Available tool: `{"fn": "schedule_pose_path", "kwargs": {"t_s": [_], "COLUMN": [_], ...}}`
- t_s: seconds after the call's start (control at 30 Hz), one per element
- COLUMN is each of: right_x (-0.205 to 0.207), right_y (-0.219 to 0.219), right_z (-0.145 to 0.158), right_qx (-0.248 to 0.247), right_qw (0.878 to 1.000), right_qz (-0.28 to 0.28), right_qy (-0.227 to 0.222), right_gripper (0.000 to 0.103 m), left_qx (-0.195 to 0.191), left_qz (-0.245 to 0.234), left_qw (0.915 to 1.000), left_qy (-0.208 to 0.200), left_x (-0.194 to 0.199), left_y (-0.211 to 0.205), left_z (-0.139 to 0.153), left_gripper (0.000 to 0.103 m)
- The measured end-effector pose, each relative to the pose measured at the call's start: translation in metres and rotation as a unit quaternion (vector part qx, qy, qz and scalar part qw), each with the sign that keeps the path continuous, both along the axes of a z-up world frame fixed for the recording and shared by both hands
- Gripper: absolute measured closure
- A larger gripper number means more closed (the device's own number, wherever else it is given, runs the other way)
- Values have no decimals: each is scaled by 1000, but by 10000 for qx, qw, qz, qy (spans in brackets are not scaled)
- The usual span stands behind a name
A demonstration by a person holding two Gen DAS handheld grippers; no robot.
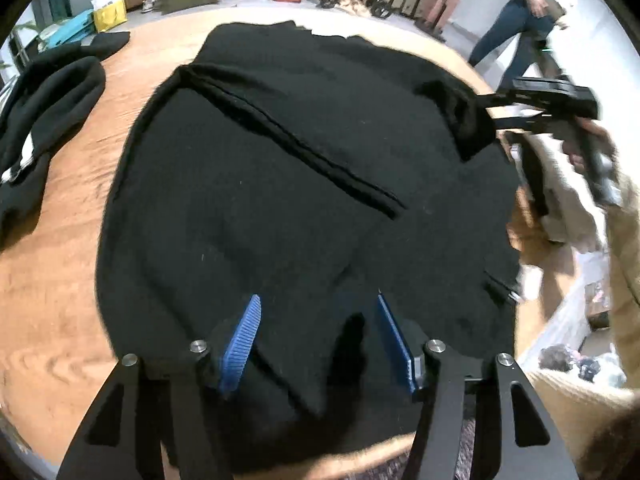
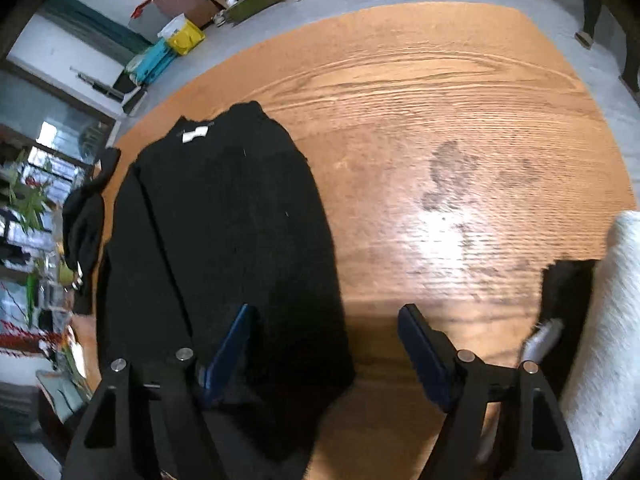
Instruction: Fold clothes
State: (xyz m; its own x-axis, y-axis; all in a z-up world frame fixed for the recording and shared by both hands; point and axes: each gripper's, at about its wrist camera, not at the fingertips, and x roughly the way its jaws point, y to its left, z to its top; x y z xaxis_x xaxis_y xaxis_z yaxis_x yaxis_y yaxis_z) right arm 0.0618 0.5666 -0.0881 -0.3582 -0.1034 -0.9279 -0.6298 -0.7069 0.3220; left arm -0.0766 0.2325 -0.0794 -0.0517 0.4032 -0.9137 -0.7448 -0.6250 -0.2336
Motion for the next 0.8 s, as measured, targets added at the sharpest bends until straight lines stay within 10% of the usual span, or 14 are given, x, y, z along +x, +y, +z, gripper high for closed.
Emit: {"fn": "schedule_pose_path", "kwargs": {"t_s": [0.07, 0.2, 0.8], "right_x": [1, 11, -55], "right_y": [0, 7, 14], "right_z": [4, 15, -17], "right_qx": [100, 325, -469], "right_qw": [9999, 9994, 9983], "right_qz": [33, -13, 110], "right_qy": [-28, -68, 339], "right_gripper": [23, 22, 25], "left_qx": [-30, -89, -254], "left_qz": [112, 334, 1339], "left_qw": [9999, 9993, 9899], "left_qy": [-58, -173, -392], "left_x": [-4, -11, -33], "left_y": [-9, -28, -109], "left_z": [0, -1, 1], "left_gripper": [47, 94, 99]}}
